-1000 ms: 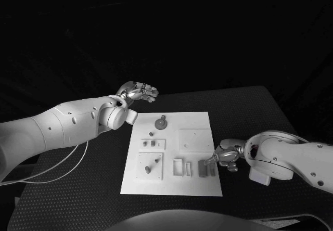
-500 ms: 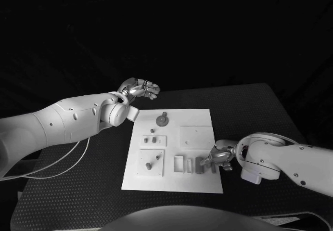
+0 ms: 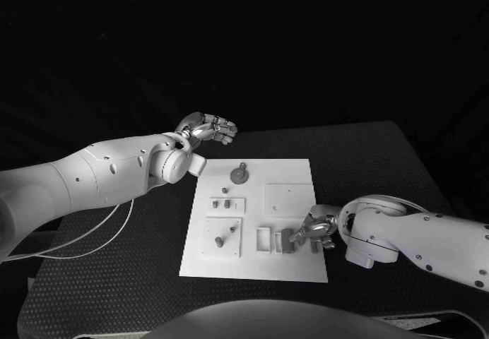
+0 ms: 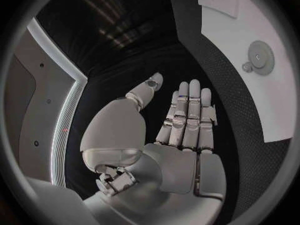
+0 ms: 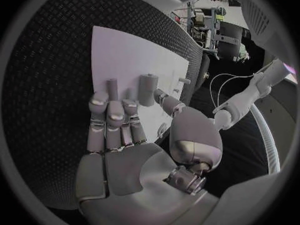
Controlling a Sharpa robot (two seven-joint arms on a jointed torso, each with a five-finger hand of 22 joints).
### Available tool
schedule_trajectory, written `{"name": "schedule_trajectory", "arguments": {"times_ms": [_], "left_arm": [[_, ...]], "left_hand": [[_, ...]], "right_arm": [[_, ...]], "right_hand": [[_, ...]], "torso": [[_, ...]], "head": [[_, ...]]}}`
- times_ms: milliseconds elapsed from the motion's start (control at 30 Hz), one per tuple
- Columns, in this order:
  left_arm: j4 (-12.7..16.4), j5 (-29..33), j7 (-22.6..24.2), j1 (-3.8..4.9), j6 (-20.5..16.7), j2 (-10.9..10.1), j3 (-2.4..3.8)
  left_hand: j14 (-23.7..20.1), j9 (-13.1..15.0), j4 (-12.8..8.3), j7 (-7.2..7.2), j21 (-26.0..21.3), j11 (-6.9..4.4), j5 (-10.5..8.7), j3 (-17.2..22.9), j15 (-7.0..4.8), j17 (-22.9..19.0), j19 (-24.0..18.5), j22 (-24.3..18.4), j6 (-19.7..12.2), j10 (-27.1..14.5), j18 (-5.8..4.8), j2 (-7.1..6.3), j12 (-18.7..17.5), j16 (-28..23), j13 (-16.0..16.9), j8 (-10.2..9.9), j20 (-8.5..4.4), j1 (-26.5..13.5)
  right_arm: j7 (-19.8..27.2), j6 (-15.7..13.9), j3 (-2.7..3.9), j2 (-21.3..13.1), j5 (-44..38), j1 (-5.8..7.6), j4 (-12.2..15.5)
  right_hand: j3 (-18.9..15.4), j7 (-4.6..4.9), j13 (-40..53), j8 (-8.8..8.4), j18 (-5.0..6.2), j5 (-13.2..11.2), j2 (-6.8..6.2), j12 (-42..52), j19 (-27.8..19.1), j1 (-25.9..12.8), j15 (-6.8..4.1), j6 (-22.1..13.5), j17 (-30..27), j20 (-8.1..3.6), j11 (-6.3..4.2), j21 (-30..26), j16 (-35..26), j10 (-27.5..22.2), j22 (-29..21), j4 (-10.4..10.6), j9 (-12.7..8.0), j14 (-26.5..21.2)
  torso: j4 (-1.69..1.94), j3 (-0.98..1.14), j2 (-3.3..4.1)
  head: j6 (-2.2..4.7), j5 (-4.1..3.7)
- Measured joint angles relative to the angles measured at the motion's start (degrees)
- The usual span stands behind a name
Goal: Assemble the parts on the task board
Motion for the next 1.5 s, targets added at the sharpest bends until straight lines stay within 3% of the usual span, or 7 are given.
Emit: {"name": "schedule_trajectory", "arguments": {"times_ms": [267,567,700,833,900,1167,1500], "left_arm": [[-0.03,0.01,-0.09,0.01,0.04,0.09,0.0],[0.04,0.01,-0.18,0.01,0.09,0.07,0.0],[0.04,0.01,-0.21,0.01,0.09,0.05,0.0],[0.11,0.01,-0.24,0.01,0.1,0.02,0.0],[0.11,0.01,-0.26,0.02,0.1,0.0,0.0],[0.21,0.01,-0.32,0.02,0.1,-0.02,0.0],[0.21,0.01,-0.36,0.02,0.1,-0.03,0.0]], "left_hand": [[0.0,0.0,0.08,0.0,0.0,0.0,0.0,-0.08,0.0,0.05,0.0,0.0,0.0,-0.01,0.0,0.0,0.0,0.0,0.0,0.0,0.0,0.0],[0.0,0.0,0.15,0.0,-0.23,0.0,0.0,-0.15,0.0,0.12,0.0,0.05,0.0,-0.01,0.0,0.0,0.0,0.0,0.0,0.0,0.0,0.0],[0.0,0.0,0.15,0.0,-0.23,0.0,0.0,-0.15,0.0,0.12,0.0,0.05,0.0,0.0,-0.01,0.0,0.0,0.0,0.01,0.0,0.0,0.0],[0.0,0.0,0.15,0.0,-0.23,0.0,0.0,-0.15,0.0,0.17,0.0,0.1,0.0,0.0,0.0,0.0,0.0,0.0,0.01,0.0,0.0,0.0],[0.0,0.0,0.15,0.0,-0.22,0.0,0.0,-0.15,0.0,0.17,0.0,0.1,0.0,0.0,0.0,0.0,0.0,0.0,0.01,0.0,0.0,0.0],[0.0,0.0,0.15,0.0,-0.22,0.0,0.0,-0.15,0.0,0.23,0.0,0.09,0.0,0.0,0.0,0.0,0.0,-0.22,0.01,0.0,0.0,0.0],[0.0,0.0,0.15,0.0,-0.22,0.0,0.0,-0.15,0.0,0.29,0.0,0.14,0.0,0.0,-0.01,0.0,0.0,-0.22,0.01,0.0,0.0,0.0]], "right_arm": [[0.25,-1.01,0.0,1.31,-0.14,-0.08,-0.37],[0.25,-0.94,0.16,2.82,-0.04,-0.56,-1.9],[0.38,-0.87,0.2,3.36,0.01,-0.72,-2.16],[0.47,-0.89,0.2,3.56,0.02,-0.77,-2.44],[0.48,-0.94,0.16,3.62,-0.01,-0.78,-2.5],[0.62,-1.47,0.12,3.82,-0.46,-0.88,-2.64],[1.11,-2.65,0.0,3.5,-0.45,-1.07,-2.37]], "right_hand": [[-0.87,1.06,0.49,-1.22,-0.01,0.0,-2.69,-0.63,-0.4,-2.69,0.6,-1.07,0.17,0.4,0.64,-0.05,-0.77,-0.64,0.0,-0.27,-0.28,-0.6],[-1.54,1.1,0.79,-1.11,-0.06,0.0,-2.68,-0.64,-0.71,-2.69,0.62,-1.53,0.46,0.3,0.75,-0.1,-1.06,-0.73,0.0,-0.68,0.16,-0.59],[-1.86,1.16,1.05,-1.14,-0.09,0.0,-2.17,-0.85,-0.71,-2.79,0.69,-1.59,0.7,0.31,0.94,-0.1,-1.06,-0.74,0.0,-1.0,0.16,-0.52],[-1.27,1.11,1.31,-1.14,-0.1,0.0,-0.65,-0.85,-0.72,-1.28,0.69,-1.54,0.96,0.32,0.94,-0.1,-1.06,-0.73,0.0,-2.23,0.17,-0.52],[-0.53,0.85,1.43,-1.14,-0.1,0.0,0.64,-0.85,-0.8,0.14,0.69,-1.28,1.09,0.38,0.94,-0.1,-1.06,-0.73,0.0,-3.61,0.17,-0.52],[2.36,0.52,1.93,-0.73,-0.37,-0.31,2.98,-0.86,-0.92,4.83,0.61,0.2,1.59,0.29,0.52,0.24,-1.36,-0.3,0.0,-8.92,0.4,-0.36],[2.11,0.17,2.28,-0.42,-0.38,-0.44,3.0,-1.7,-0.28,4.83,0.09,2.08,2.61,0.92,-0.11,0.61,-1.43,0.72,0.0,-9.24,0.51,0.74]], "torso": [[0.04,-0.01,0.0],[0.09,-0.04,0.06],[0.07,-0.02,0.09],[0.04,0.01,0.08],[0.0,0.02,0.09],[-0.03,0.05,0.09],[-0.07,0.05,0.08]], "head": [[0.14,0.12],[0.07,0.15],[-0.08,0.31],[-0.2,0.39],[-0.26,0.46],[-0.41,0.56],[-0.44,0.6]]}}
